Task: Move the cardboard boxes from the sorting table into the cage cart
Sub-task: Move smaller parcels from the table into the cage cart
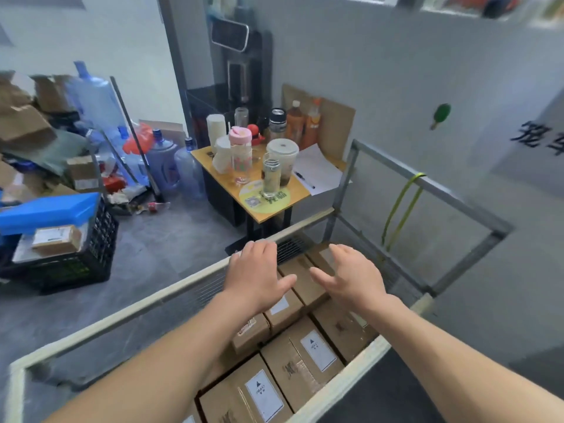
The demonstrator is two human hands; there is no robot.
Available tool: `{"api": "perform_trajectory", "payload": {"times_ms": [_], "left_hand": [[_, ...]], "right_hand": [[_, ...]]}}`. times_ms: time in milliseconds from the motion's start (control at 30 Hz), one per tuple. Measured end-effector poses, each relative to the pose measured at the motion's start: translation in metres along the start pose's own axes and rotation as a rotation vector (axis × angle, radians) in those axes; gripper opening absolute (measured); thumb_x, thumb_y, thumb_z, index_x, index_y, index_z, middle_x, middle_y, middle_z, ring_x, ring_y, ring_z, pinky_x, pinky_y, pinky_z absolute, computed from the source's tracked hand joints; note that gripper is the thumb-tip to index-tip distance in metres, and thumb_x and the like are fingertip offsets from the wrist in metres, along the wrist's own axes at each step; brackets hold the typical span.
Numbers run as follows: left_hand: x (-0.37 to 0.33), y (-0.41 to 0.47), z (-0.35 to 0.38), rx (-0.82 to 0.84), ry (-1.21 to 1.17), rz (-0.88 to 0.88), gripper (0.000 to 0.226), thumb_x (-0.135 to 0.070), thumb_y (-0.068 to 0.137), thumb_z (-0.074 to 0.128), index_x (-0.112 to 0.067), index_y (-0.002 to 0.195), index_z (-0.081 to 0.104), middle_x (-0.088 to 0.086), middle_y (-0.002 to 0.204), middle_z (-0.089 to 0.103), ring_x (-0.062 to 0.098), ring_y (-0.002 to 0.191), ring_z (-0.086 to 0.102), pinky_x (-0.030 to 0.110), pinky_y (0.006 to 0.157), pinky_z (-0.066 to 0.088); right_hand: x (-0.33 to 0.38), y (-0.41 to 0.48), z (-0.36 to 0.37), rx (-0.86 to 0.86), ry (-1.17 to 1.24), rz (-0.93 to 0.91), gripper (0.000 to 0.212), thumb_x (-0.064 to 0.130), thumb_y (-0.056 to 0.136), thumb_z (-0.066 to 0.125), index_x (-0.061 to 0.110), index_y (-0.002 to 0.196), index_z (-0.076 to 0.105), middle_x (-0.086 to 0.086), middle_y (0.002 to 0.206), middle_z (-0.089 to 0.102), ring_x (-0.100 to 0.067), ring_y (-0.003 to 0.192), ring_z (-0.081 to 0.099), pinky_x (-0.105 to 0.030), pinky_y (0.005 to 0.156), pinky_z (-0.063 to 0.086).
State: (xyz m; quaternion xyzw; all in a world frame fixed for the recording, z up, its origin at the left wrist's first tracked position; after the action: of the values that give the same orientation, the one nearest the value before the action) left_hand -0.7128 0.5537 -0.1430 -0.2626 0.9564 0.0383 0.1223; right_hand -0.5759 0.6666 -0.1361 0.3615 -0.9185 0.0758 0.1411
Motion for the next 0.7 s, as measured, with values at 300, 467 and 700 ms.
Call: {"api": "perform_trajectory", "payload": {"times_ms": [300, 467, 700], "left_hand": [[-0.137, -0.037, -0.071, -0.109, 0.058, 0.146, 0.071, -0.067, 0.091, 0.052, -0.017, 0.140, 0.044, 0.000, 0.142, 0.049, 0.021, 0.131, 0.046, 0.042, 0.104, 0.044], [-0.202, -0.058, -0.089, -0.141, 0.053, 0.220, 0.075, -0.068, 0.090, 0.053, -0.016, 0.143, 0.044, 0.001, 0.144, 0.050, 0.022, 0.131, 0.048, 0.043, 0.102, 0.047], [-0.276, -0.088, -0.105, -0.174, 0.067, 0.320, 0.070, -0.068, 0.090, 0.053, -0.016, 0.137, 0.049, 0.002, 0.142, 0.052, 0.021, 0.130, 0.049, 0.042, 0.102, 0.048]], "right_hand": [[-0.066, -0.078, -0.125, -0.180, -0.026, 0.030, 0.069, 0.066, 0.094, 0.052, 0.015, 0.140, 0.050, -0.004, 0.142, 0.058, -0.024, 0.130, 0.053, -0.038, 0.101, 0.047], [-0.102, -0.121, -0.170, -0.235, -0.061, 0.081, 0.060, 0.070, 0.091, 0.050, 0.017, 0.119, 0.060, -0.005, 0.121, 0.068, -0.027, 0.110, 0.062, -0.036, 0.079, 0.048], [-0.145, -0.180, -0.215, -0.286, -0.101, 0.159, 0.068, 0.071, 0.090, 0.050, 0.016, 0.128, 0.062, -0.004, 0.132, 0.064, -0.024, 0.123, 0.058, -0.039, 0.100, 0.046]]}}
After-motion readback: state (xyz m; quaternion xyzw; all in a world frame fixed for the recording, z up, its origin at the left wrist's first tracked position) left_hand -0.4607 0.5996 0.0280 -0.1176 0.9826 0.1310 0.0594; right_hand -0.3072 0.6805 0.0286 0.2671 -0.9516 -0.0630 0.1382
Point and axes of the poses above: each hand's wrist, its own y-axis towards the middle knuckle, its own z-axis out of the palm, x = y × z, the point moved 8 cm from there along y, towards the middle knuckle
